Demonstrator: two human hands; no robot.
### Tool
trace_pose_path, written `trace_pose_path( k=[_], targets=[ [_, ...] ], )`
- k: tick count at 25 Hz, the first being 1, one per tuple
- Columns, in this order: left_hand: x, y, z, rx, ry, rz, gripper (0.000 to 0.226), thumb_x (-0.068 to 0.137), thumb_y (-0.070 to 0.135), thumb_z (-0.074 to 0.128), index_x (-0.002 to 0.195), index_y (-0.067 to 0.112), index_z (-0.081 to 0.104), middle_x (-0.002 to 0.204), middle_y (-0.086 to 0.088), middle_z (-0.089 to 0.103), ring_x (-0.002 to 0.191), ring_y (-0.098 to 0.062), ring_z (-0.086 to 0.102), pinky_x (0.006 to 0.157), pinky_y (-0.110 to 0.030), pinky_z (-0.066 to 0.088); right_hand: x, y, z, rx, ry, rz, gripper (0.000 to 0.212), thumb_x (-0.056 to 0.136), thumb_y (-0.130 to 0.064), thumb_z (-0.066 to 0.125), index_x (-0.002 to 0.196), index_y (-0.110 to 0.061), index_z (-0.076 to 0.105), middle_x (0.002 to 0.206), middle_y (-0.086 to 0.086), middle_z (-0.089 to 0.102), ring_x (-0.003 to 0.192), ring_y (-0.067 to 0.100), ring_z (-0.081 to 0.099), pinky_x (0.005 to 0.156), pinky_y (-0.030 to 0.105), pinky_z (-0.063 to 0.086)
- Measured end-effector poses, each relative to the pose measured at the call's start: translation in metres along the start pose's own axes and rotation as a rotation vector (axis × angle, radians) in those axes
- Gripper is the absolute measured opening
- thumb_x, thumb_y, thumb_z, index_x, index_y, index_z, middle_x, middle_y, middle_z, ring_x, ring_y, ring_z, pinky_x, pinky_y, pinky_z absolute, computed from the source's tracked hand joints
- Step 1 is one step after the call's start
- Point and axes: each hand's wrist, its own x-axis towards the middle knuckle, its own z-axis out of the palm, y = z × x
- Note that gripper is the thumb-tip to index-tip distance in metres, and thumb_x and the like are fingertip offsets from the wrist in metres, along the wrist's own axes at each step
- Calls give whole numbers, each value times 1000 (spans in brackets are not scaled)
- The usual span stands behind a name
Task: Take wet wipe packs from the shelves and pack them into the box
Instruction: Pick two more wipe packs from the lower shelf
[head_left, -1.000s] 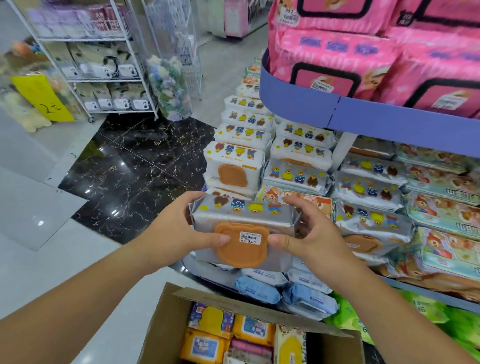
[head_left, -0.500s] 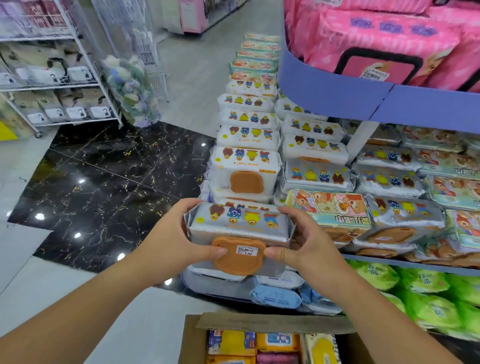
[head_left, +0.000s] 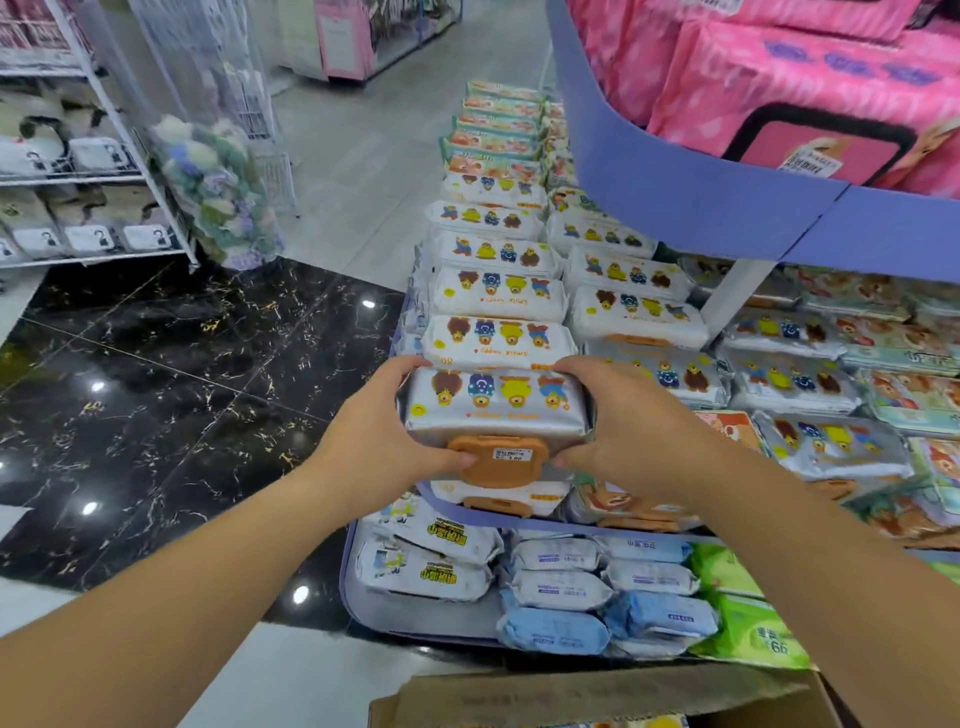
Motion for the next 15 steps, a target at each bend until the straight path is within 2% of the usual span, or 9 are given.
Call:
trace_pose_path(
  k=[1, 3, 6, 9, 10, 12, 15],
  targets=[
    [6, -1, 7, 6, -6, 1, 88, 62, 17, 97, 134, 33, 50, 112, 22, 64, 92, 15, 63, 71, -2, 47, 7, 5, 2, -146, 17, -24, 88, 74, -48, 85, 147, -29, 40, 132, -4, 54, 118, 19, 47, 97, 36, 44],
    [15, -3, 24, 71, -41, 8, 99, 66, 16, 95, 149, 27, 41, 122, 20, 56, 100, 7, 59, 83, -6, 42, 13, 19, 15, -292, -16, -26, 88, 76, -60, 78, 148, -28, 40, 135, -1, 50, 122, 23, 41, 103, 39, 39],
    [18, -6, 34, 218, -58, -27, 110, 73, 25, 91, 160, 24, 23, 129, 10, 35, 113, -3, 40, 96, -16, 32, 7, 33, 32, -220, 33, -61, 82, 84, -55, 71, 152, -25, 35, 142, -3, 40, 129, 22, 33, 111, 39, 34],
    [14, -5, 34, 379, -78, -21, 106, 75, 34, 86, 158, 23, 21, 134, 0, 34, 124, -17, 44, 99, -25, 38, -15, 44, 28, -85, 136, -76, 80, 85, -46, 72, 152, -24, 35, 151, -3, 33, 139, 19, 25, 119, 37, 24],
    [10, 0, 36, 468, -42, 20, 106, 74, 42, 82, 158, 18, 23, 140, -5, 34, 130, -25, 43, 104, -34, 41, -28, 52, 23, -29, 163, -55, 79, 86, -45, 73, 152, -24, 35, 152, -4, 32, 140, 17, 22, 120, 35, 21],
    [2, 17, 48, 667, 44, 211, 104, 70, 62, 68, 153, 10, 33, 146, -14, 37, 136, -34, 39, 112, -48, 40, -59, 79, 11, 31, 207, -4, 75, 87, -46, 71, 150, -27, 36, 151, -9, 32, 139, 10, 21, 118, 32, 20],
    [-5, 54, 84, 802, -44, 461, 87, 74, 65, 56, 142, 11, 49, 142, -14, 47, 132, -36, 45, 109, -52, 42, -107, 129, -7, 38, 200, 84, 69, 90, -45, 69, 148, -33, 36, 143, -18, 32, 136, 6, 21, 111, 29, 23]
  ],
)
